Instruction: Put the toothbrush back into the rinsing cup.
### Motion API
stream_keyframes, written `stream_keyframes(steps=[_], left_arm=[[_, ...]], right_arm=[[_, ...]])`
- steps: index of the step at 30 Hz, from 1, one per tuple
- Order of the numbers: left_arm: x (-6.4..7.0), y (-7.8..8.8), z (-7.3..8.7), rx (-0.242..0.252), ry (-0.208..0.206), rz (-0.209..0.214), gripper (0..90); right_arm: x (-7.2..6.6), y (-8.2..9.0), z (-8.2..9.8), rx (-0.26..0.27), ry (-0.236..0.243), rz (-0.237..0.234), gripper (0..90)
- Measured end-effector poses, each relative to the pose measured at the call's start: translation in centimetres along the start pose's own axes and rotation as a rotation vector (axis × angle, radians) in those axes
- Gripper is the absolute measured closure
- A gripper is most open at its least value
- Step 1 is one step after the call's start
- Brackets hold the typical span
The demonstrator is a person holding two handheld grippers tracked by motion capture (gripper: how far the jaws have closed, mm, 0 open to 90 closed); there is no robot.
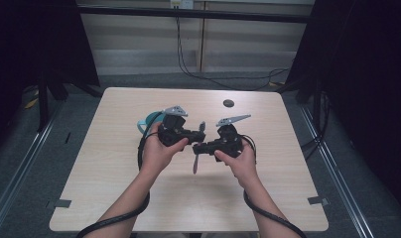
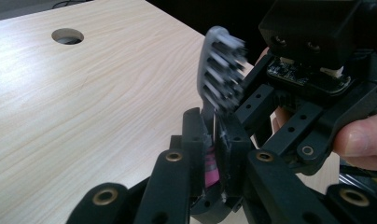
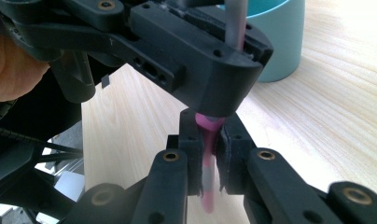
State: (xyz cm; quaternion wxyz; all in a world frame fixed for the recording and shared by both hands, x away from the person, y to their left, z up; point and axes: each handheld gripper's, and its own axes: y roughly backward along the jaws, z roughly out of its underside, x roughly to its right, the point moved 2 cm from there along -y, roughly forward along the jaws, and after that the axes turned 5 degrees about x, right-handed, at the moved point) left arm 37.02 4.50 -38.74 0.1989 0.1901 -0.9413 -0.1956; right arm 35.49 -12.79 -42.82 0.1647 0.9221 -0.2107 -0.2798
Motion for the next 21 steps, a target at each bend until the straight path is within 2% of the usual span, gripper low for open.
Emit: stream_keyframes(steps=[11, 15, 21], left_arm=[[0.14, -0.17, -0.01, -0.008, 0.012, -0.001, 84.5], [0.02, -0.13, 0.1, -0.011, 0.032, 0.002, 84.5], [-0.01, 0.11, 0.08, 0.007, 0.032, 0.003, 84.6]], right_arm=[[0.0, 0.0, 0.39, 0.024, -0.007, -0.003, 81.4], [-0.04, -0.06, 0.51, 0.025, -0.002, -0.004, 81.3], [-0.09, -0.05, 0.39, 0.037, -0.004, -0.01, 81.1]])
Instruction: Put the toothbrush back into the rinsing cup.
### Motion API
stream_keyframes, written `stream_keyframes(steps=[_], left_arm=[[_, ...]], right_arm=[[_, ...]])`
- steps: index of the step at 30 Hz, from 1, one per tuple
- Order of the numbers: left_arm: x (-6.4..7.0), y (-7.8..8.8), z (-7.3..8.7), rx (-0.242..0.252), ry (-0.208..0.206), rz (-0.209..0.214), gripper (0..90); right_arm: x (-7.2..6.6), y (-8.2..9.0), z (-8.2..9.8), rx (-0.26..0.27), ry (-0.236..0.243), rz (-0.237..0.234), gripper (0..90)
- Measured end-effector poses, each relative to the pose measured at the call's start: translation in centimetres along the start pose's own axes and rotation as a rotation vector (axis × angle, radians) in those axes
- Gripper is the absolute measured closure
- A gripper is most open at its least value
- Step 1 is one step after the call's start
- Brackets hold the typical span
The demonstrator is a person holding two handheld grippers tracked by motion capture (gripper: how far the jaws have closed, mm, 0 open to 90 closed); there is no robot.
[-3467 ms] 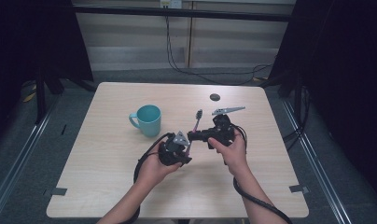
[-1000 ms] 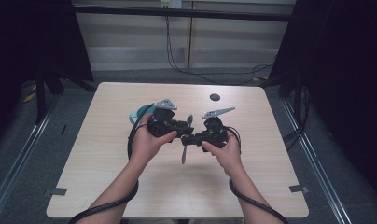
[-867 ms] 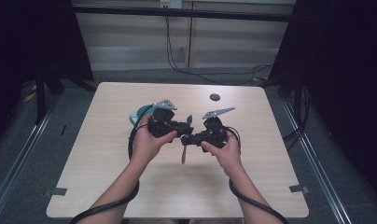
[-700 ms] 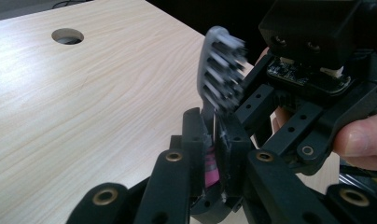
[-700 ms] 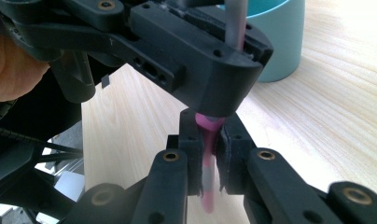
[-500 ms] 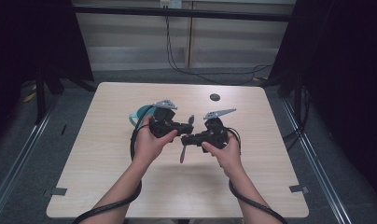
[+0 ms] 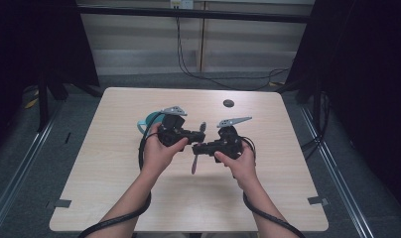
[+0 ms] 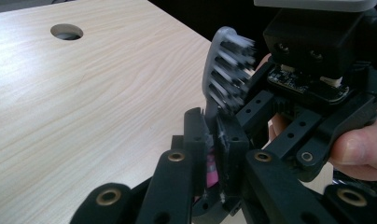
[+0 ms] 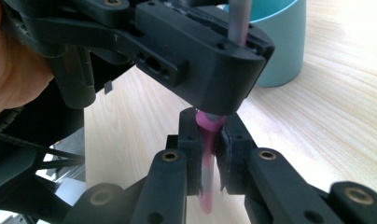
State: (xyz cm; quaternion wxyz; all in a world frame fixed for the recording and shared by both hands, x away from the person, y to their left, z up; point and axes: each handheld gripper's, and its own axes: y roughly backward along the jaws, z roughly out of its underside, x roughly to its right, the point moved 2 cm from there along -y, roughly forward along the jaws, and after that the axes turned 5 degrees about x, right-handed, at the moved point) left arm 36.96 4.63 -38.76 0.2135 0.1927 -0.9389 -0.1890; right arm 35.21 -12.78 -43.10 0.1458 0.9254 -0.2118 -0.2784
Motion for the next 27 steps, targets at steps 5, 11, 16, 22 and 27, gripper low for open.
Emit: stream_keyframes(steps=[5, 11, 16, 22, 27], left_arm=[[0.0, 0.3, -0.2, 0.003, -0.002, -0.007, 84.6], [-0.4, 0.9, -0.2, 0.002, -0.002, -0.018, 84.6], [-0.8, 1.6, -0.2, 0.004, -0.003, -0.036, 84.6], [-1.3, 2.5, -0.4, 0.012, 0.001, -0.045, 84.6], [-1.7, 3.2, -0.6, 0.011, 0.0, -0.058, 84.6]], right_arm=[[0.0, 0.0, 0.0, -0.005, -0.007, -0.006, 67.6], [0.3, 0.7, 0.4, -0.015, 0.006, 0.046, 39.6], [1.1, 2.0, 1.1, -0.015, 0.044, 0.085, 22.7], [2.1, 2.7, 2.2, -0.079, 0.044, 0.176, 16.7], [3.2, 3.4, 4.1, -0.141, 0.063, 0.26, 15.5]])
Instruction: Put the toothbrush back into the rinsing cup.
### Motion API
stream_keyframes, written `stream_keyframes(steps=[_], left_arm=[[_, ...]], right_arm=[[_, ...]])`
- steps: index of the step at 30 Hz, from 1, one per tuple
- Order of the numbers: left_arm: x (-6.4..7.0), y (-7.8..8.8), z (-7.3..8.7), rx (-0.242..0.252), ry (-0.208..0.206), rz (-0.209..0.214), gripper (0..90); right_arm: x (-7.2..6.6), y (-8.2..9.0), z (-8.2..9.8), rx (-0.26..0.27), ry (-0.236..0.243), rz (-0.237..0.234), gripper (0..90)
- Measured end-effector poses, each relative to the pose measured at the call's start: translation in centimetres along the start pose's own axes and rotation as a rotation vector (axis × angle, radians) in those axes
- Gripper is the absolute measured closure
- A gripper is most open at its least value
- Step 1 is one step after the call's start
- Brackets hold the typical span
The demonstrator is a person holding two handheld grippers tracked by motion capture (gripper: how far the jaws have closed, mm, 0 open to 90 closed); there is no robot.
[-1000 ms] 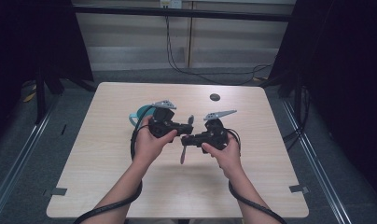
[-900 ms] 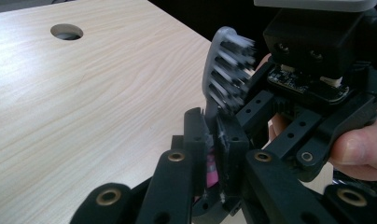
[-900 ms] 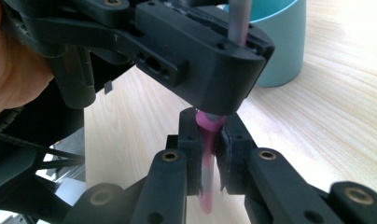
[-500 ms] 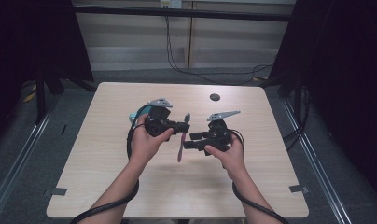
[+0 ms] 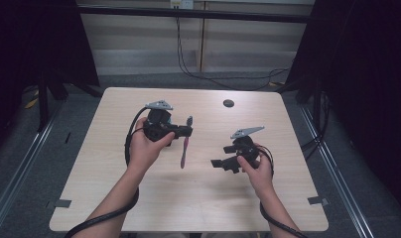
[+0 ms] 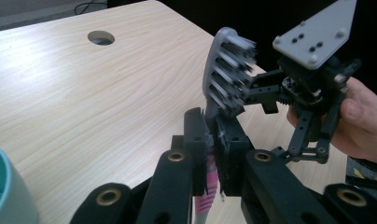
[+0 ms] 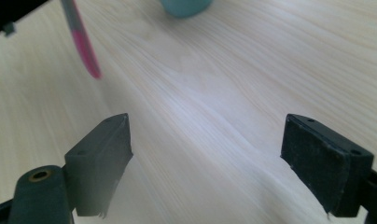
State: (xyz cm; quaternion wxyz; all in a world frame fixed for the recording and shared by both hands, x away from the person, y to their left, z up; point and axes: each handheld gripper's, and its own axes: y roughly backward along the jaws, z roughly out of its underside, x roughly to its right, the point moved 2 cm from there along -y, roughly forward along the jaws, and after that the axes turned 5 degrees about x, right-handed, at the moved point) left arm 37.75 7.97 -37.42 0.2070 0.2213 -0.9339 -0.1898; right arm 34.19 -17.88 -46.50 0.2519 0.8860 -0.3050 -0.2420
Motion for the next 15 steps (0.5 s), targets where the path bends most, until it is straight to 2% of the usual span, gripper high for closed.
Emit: stream_keyframes(steps=[8, 15], left_arm=[[-0.4, 0.5, -0.4, 0.002, 0.003, -0.008, 84.7], [-0.7, 0.9, -0.6, 0.006, 0.004, -0.016, 84.6]], right_arm=[[1.2, 0.0, 2.5, -0.073, 0.048, 0.073, 15.0], [1.5, 0.2, 4.3, -0.11, 0.083, 0.12, 15.8]])
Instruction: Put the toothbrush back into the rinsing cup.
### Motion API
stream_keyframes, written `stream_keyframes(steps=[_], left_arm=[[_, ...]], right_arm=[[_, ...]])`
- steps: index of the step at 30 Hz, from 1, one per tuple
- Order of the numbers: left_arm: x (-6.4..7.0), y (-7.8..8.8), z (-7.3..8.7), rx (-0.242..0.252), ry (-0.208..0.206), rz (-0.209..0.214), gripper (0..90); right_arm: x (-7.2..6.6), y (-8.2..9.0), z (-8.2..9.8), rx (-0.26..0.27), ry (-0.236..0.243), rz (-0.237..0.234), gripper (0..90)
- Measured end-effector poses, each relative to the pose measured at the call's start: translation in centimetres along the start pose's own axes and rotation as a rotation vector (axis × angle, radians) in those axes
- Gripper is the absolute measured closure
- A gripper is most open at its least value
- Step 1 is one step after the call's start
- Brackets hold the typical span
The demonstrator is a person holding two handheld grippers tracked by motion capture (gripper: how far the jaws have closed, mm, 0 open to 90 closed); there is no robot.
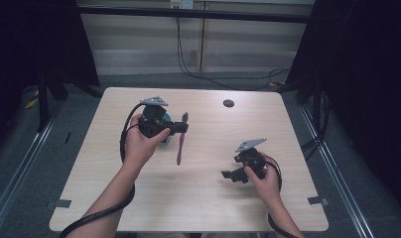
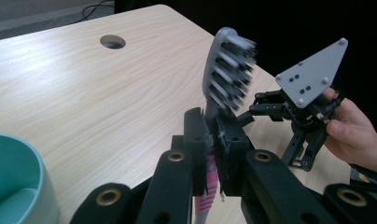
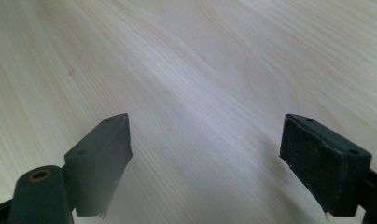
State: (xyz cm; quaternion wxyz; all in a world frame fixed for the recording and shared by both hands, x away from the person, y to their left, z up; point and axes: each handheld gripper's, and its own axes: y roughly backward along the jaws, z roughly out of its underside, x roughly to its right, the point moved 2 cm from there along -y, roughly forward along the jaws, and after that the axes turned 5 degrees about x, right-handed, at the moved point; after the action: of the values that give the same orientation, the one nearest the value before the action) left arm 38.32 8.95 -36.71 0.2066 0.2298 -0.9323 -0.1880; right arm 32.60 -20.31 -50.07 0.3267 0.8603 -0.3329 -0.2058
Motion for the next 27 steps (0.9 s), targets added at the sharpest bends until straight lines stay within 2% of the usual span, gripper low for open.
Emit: stream_keyframes(steps=[10, 11, 17, 19, 22, 27], left_arm=[[-0.7, 0.6, -0.7, 0.011, 0.002, -0.014, 84.5], [-0.8, 0.8, -0.9, 0.018, 0.005, -0.02, 84.6], [-1.4, 1.8, -1.5, 0.033, 0.0, -0.046, 84.5], [-1.5, 2.1, -1.7, 0.041, 0.003, -0.052, 84.5], [-1.8, 2.5, -2.0, 0.053, 0.007, -0.054, 84.5], [-2.0, 2.8, -2.5, 0.061, 0.008, -0.062, 84.5]], right_arm=[[0.8, 0.7, 1.6, -0.006, -0.006, 0.024, 15.7], [1.0, 0.7, 2.0, 0.002, -0.009, 0.039, 15.7], [1.0, 0.9, 2.9, 0.014, -0.005, 0.053, 15.0], [1.0, 0.8, 3.0, 0.025, 0.009, 0.067, 14.9], [0.7, 0.8, 3.3, 0.015, 0.057, 0.1, 14.1], [0.7, 0.8, 3.5, 0.038, 0.051, 0.103, 13.9]])
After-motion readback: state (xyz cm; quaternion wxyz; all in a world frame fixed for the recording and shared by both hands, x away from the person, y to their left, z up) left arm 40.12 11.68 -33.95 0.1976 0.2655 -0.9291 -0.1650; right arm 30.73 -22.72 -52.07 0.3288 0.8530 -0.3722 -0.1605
